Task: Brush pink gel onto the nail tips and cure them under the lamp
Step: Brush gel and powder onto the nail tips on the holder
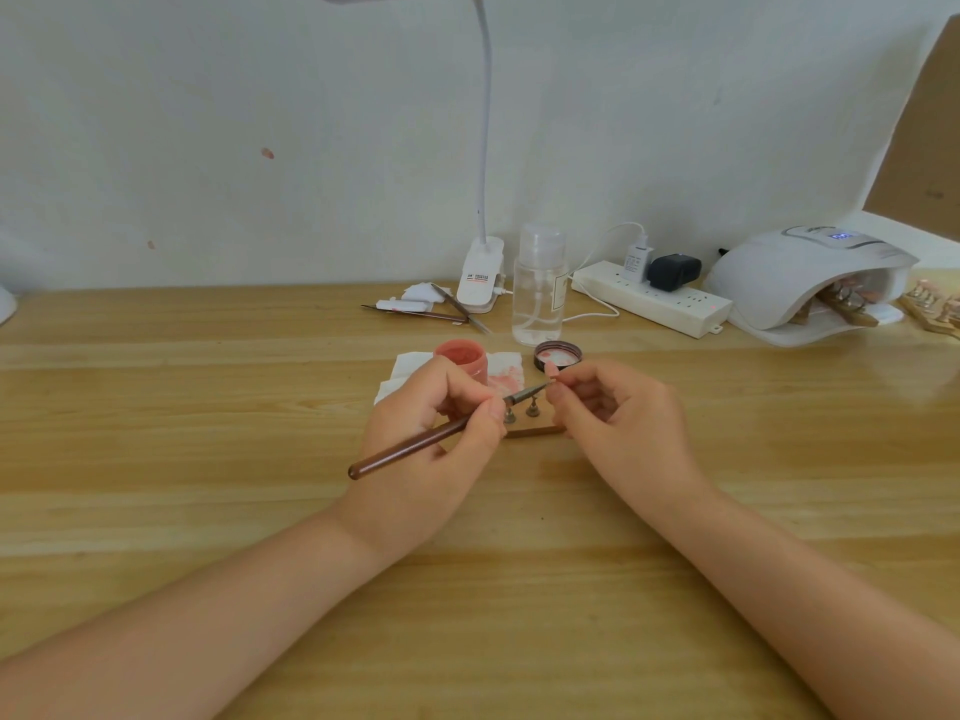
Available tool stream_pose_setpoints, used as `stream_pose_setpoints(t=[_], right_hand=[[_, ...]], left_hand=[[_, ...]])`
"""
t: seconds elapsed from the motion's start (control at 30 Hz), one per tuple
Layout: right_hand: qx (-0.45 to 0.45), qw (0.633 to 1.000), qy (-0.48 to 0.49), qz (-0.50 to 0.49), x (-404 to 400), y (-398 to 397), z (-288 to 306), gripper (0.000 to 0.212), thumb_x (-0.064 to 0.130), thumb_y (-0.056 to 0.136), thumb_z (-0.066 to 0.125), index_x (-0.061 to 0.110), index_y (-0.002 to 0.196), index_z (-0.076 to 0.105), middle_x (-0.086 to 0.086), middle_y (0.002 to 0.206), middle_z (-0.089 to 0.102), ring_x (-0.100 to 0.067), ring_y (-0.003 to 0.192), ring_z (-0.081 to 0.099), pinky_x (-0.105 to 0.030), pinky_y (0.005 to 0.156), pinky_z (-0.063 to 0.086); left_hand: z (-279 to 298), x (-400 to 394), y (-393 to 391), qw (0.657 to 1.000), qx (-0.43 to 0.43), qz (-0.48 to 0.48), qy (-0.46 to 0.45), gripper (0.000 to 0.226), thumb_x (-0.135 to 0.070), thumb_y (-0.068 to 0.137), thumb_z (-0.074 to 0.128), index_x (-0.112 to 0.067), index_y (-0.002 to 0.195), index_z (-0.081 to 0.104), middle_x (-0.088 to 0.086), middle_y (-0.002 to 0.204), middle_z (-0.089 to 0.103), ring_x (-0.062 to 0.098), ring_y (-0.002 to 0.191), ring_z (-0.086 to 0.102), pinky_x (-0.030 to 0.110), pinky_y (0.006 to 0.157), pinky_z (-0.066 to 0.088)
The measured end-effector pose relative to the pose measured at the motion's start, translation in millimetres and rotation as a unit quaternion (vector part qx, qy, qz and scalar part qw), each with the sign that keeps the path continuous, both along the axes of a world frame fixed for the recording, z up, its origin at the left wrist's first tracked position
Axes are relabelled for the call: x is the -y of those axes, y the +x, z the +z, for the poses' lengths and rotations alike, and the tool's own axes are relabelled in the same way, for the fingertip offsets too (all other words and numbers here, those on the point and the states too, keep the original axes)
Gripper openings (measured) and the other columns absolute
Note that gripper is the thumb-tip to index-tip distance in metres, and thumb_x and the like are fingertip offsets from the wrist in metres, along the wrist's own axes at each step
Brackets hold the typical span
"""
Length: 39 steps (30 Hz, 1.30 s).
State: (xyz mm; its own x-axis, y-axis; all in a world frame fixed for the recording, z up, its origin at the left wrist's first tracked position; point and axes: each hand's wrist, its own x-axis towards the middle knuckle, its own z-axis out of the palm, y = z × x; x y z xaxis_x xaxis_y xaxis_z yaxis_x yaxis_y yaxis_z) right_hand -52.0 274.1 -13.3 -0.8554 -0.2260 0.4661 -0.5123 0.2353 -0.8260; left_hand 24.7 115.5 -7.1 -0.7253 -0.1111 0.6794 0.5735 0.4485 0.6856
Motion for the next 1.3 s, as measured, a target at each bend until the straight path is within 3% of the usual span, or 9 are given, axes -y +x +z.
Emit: stream_pose_setpoints(t=[0.17,0.5,0.6,0.7,0.8,0.97,1.07,1.17,1.3], right_hand=[[-0.009,1.000,-0.002,0.001,0.1,-1.0,-0.8,0.012,0.015,0.084,0.069,0.026,0.080,0.068,0.009,0.066,0.067,-0.006,0.065,0.063,-0.026,0.068,0.055],[-0.008,1.000,-0.001,0.004,0.1,0.5,0.7,0.018,0.013,0.084,0.068,0.030,0.079,0.067,0.009,0.067,0.067,-0.006,0.066,0.063,-0.024,0.068,0.055],[-0.013,1.000,0.000,0.005,0.5,0.1,0.1,0.012,0.012,0.085,0.068,0.023,0.083,0.070,0.010,0.067,0.067,-0.001,0.064,0.061,-0.018,0.065,0.051],[-0.037,0.999,0.013,-0.005,0.6,-0.1,-0.7,0.009,0.011,0.085,0.068,0.019,0.084,0.071,0.011,0.068,0.066,-0.001,0.063,0.059,-0.013,0.063,0.047],[-0.056,0.998,0.021,-0.014,0.3,-0.3,-0.7,0.011,0.010,0.084,0.068,0.021,0.085,0.071,0.012,0.070,0.066,-0.001,0.064,0.059,-0.012,0.061,0.047],[-0.066,0.997,0.032,-0.020,-0.2,0.1,-0.1,0.011,0.010,0.084,0.068,0.020,0.086,0.071,0.012,0.072,0.066,-0.001,0.066,0.059,-0.011,0.062,0.046],[-0.070,0.997,0.038,-0.021,-0.5,0.8,1.1,0.012,0.009,0.084,0.068,0.021,0.086,0.071,0.012,0.072,0.066,0.000,0.068,0.059,-0.009,0.062,0.045],[-0.067,0.997,0.037,-0.024,-0.9,0.5,1.4,0.011,0.010,0.084,0.068,0.020,0.087,0.071,0.011,0.072,0.066,0.000,0.068,0.059,-0.009,0.062,0.045],[-0.067,0.996,0.042,-0.029,-1.0,-0.2,0.9,0.011,0.010,0.084,0.068,0.021,0.086,0.071,0.012,0.072,0.066,-0.001,0.069,0.060,-0.010,0.062,0.047]], left_hand=[[0.8,0.4,-2.0,0.999,0.026,0.022,0.025,0.007,-0.033,0.085,0.059,-0.034,0.078,0.058,-0.016,0.078,0.069,0.004,0.096,0.062,0.010,0.077,0.043],[1.5,-0.4,-0.1,1.000,0.016,-0.014,0.021,0.009,-0.030,0.084,0.056,-0.028,0.076,0.057,-0.006,0.074,0.068,0.005,0.073,0.062,0.012,0.069,0.045],[1.5,1.4,-1.4,0.999,0.023,-0.006,0.026,0.005,-0.034,0.083,0.056,-0.034,0.079,0.059,-0.008,0.081,0.069,0.003,0.090,0.062,0.013,0.077,0.044],[-0.6,2.3,-4.6,0.998,0.034,-0.009,0.044,0.007,-0.031,0.083,0.062,-0.038,0.084,0.061,-0.005,0.099,0.070,0.014,0.112,0.061,0.024,0.089,0.048],[-1.9,2.2,-5.9,0.999,0.024,0.000,0.029,0.016,-0.020,0.084,0.063,-0.036,0.086,0.062,-0.007,0.099,0.070,0.011,0.115,0.059,0.019,0.090,0.047],[-1.0,0.6,-5.5,1.000,0.013,-0.003,0.010,0.019,-0.014,0.085,0.062,-0.032,0.089,0.061,-0.012,0.099,0.070,0.002,0.108,0.061,0.010,0.084,0.044],[0.5,-0.1,-3.2,1.000,-0.002,0.005,-0.020,0.021,-0.008,0.084,0.062,-0.029,0.084,0.059,-0.025,0.089,0.066,-0.009,0.088,0.061,0.004,0.075,0.041],[1.4,1.4,-0.1,0.999,-0.017,0.002,-0.030,0.011,-0.017,0.083,0.060,-0.027,0.079,0.056,-0.010,0.078,0.062,-0.001,0.073,0.056,0.006,0.068,0.040],[0.8,2.5,-0.2,1.000,-0.006,0.007,-0.008,0.006,-0.028,0.082,0.055,-0.033,0.079,0.057,-0.010,0.078,0.064,-0.001,0.084,0.058,0.008,0.074,0.040]])
